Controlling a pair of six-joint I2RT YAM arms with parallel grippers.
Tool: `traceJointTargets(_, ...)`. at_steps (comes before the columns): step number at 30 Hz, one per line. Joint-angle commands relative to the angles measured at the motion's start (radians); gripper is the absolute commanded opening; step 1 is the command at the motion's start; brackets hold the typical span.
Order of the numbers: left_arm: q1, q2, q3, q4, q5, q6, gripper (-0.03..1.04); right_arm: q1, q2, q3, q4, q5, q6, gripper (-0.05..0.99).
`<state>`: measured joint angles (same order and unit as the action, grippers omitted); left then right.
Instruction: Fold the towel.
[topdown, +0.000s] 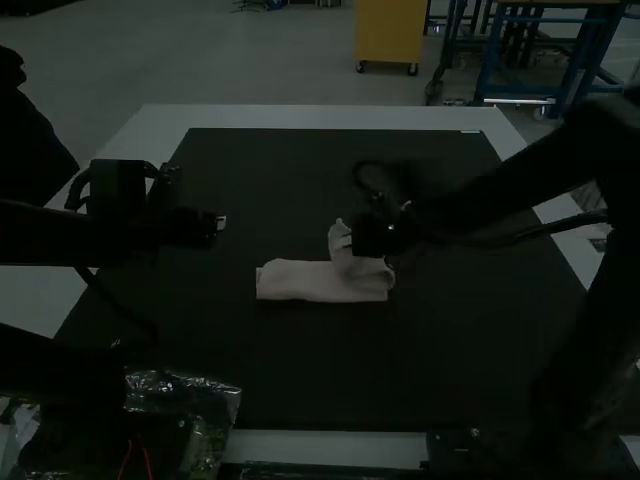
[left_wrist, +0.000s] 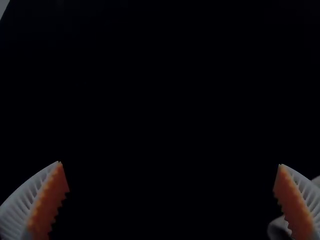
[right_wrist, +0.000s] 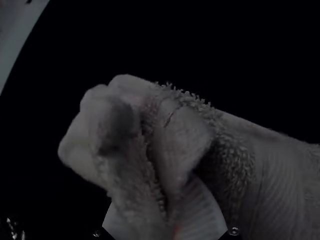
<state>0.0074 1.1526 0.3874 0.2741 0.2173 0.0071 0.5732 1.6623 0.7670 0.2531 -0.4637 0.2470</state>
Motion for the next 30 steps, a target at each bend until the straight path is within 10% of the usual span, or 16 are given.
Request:
traceJointTargets(1, 0.009, -0.001, -0.007, 0.01, 0.011, -0.024, 0.97, 0.036, 0.022, 0.04, 0.026, 0.005, 0.035, -0.02)
traceJointTargets(22, 0.009, -0.002, -0.005, 0.01, 0.013, -0.025, 0.97, 0.18, 0.197, 0.187, 0.086, -0.018, 0.092, -0.02)
traceJointTargets(30, 0.006, -0.002, -0.004, 0.011, 0.007, -0.025, 0.97, 0.211, 0.209, 0.239, 0.089, -0.093, 0.141, 0.78)
